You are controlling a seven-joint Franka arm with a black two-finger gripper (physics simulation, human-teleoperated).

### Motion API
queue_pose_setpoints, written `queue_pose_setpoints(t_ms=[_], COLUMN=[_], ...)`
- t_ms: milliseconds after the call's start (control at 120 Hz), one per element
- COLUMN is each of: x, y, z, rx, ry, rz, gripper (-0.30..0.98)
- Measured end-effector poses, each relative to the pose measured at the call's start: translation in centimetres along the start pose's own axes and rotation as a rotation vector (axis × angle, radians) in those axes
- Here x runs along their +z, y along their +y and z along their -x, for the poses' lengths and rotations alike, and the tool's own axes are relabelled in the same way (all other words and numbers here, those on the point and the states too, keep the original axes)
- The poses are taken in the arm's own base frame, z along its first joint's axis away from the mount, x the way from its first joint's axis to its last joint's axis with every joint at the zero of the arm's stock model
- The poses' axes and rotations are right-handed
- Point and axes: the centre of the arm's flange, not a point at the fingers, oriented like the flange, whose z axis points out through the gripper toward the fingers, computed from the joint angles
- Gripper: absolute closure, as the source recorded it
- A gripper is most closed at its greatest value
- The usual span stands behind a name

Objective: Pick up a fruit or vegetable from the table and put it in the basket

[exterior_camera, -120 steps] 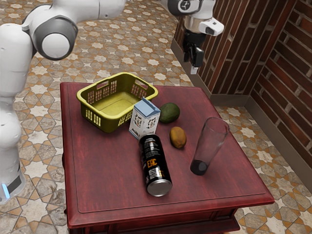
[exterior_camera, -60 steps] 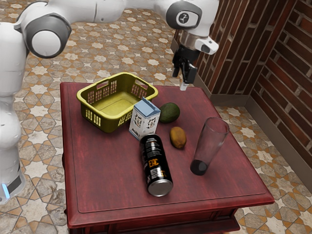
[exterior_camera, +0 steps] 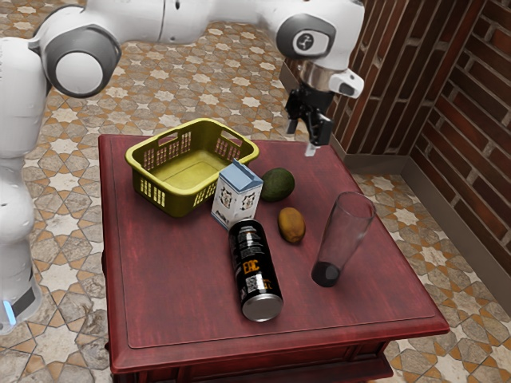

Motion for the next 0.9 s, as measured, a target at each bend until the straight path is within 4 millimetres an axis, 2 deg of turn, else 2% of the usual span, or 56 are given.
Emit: queue_pose_setpoints(t_ms=[67, 250, 392, 500, 600, 775, 900], x=[-0.1, -0.2, 0.1, 1.9, 4.0, 5.6, 6.4], y=[1.0, 2.0, 1.3, 0.0, -0.2, 1.7, 1.9], z=[0.1, 0.2, 0.1, -0.1, -0.4, -0.9, -1.7], rx=[0.004, -0.021, -0.068, -0.116, -0.140, -0.139, -0.150], ry=[0.006, 0.012, 0.007, -0.022, -0.043, -0.023, 0.015], rz=[-0.022, -0.042, -0.030, -0.019, -0.011, 0.008, 0.007], gripper=[0.00, 0.00, 0.00, 0.00, 0.00, 0.00, 0.00])
